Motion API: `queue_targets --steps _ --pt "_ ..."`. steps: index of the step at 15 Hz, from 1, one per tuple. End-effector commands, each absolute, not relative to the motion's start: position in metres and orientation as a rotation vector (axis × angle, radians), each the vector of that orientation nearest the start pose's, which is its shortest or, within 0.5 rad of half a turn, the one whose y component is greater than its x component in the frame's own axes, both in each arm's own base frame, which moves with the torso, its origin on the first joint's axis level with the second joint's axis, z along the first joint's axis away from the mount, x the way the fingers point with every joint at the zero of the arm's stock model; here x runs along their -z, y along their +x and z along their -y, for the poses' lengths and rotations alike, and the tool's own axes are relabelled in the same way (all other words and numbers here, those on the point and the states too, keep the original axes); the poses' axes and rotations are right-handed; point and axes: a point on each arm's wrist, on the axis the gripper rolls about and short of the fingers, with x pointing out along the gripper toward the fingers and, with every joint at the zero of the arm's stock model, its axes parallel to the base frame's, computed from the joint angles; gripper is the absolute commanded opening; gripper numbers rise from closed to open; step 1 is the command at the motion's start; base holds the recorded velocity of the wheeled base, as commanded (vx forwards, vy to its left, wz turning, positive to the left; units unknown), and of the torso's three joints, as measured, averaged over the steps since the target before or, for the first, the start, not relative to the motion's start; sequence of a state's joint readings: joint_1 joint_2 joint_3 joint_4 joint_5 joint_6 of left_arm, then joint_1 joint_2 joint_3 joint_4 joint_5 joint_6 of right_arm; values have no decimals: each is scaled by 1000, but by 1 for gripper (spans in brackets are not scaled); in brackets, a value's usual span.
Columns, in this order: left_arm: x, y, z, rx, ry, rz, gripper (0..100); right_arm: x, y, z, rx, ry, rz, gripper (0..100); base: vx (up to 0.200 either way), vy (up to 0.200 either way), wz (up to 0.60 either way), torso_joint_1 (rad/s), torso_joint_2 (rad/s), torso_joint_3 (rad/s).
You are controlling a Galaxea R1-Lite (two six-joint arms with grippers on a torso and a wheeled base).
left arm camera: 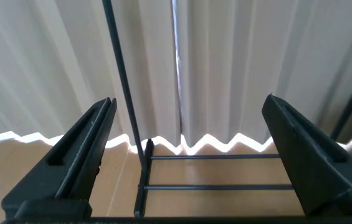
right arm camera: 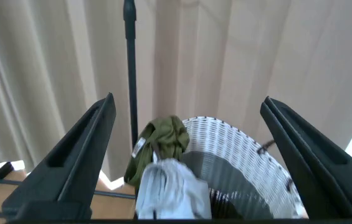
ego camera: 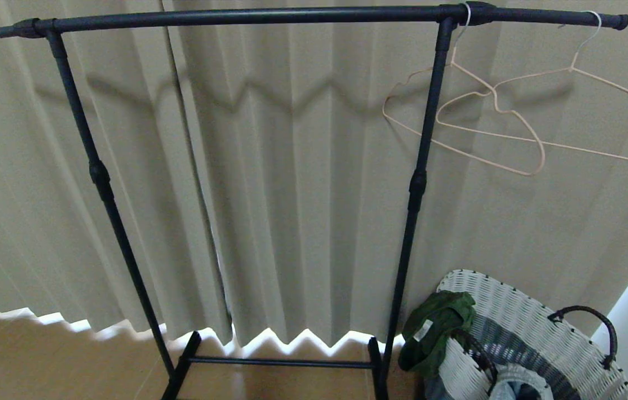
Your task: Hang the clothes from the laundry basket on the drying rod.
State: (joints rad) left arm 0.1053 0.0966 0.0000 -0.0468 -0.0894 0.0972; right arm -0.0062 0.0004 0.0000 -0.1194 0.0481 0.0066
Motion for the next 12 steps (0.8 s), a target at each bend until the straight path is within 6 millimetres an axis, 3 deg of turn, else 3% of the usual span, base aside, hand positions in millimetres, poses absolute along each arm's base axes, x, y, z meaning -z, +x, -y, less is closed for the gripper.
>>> queue_targets --steps 1,4,7,8,12 --pt "-82 -15 4 -14 92 -50 100 -88 -24 -1 -43 4 119 100 0 0 0 0 0 0" --pt "-82 -15 4 -13 92 -51 100 -87 -23 -1 -43 -2 113 100 0 0 0 0 0 0" --pt "-82 -15 4 -13 92 -51 100 -84 -20 -1 -52 -119 35 100 0 0 0 0 0 0" --pt "-82 -15 4 -13 92 -51 100 -82 -8 -2 -129 -161 -147 100 0 0 0 0 0 0" --pt "-82 -15 4 -13 92 -51 100 -80 25 -5 -233 -169 -531 100 0 0 0 0 0 0"
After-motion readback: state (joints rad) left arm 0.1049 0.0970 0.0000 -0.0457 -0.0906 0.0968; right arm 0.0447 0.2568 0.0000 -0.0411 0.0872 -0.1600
